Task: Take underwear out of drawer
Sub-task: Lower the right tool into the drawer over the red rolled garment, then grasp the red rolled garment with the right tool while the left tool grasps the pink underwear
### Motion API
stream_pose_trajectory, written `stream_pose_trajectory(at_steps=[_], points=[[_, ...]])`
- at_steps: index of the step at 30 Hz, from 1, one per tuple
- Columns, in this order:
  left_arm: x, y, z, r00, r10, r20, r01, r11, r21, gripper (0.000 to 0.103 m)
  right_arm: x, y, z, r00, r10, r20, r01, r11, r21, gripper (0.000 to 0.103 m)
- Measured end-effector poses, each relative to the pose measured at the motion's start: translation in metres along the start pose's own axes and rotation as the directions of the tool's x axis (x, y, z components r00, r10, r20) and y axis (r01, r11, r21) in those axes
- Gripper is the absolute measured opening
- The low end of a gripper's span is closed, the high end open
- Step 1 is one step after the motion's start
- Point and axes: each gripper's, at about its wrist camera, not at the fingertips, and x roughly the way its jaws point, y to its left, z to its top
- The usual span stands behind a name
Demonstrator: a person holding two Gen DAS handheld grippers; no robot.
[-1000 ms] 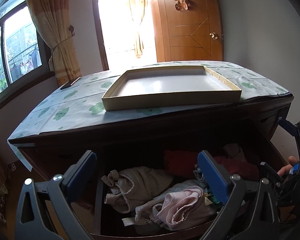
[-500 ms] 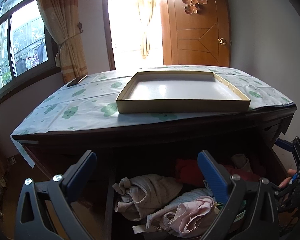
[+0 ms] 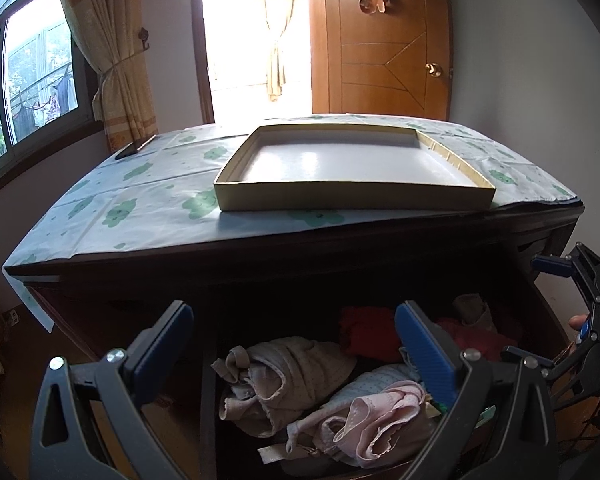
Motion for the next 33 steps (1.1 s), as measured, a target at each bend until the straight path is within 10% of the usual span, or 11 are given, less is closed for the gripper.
stream_pose_trajectory(at_steps=[9, 14, 22, 25, 33], points=[[0.002, 0.006, 0.0, 1.0, -0.015, -0.01, 0.015, 1.0, -0.014, 0.103, 0.041, -0.003, 0.007, 0.964, 0.174, -0.2, -0.165, 0.984, 0.058, 0.1], [0.005, 0.006, -0.002, 0.999, -0.031, -0.024, 0.031, 0.999, -0.021, 0.103, 0.055, -0.009, 0.003, 0.927, 0.278, -0.254, -0.251, 0.959, 0.132, 0.079], [0.01, -0.003, -0.006, 0.996, -0.067, -0.051, 0.067, 0.998, 0.001, 0.103, 0.075, -0.011, -0.005, 0.846, 0.41, -0.34, -0.35, 0.909, 0.226, 0.075], [0.014, -0.006, -0.009, 0.992, -0.101, -0.078, 0.101, 0.995, -0.004, 0.103, 0.077, -0.016, -0.007, 0.819, 0.478, -0.317, -0.398, 0.872, 0.285, 0.045], [0.023, -0.016, -0.018, 0.981, -0.144, -0.129, 0.146, 0.989, 0.013, 0.103, 0.052, -0.029, -0.009, 0.863, 0.466, -0.194, -0.4, 0.866, 0.302, 0.034]])
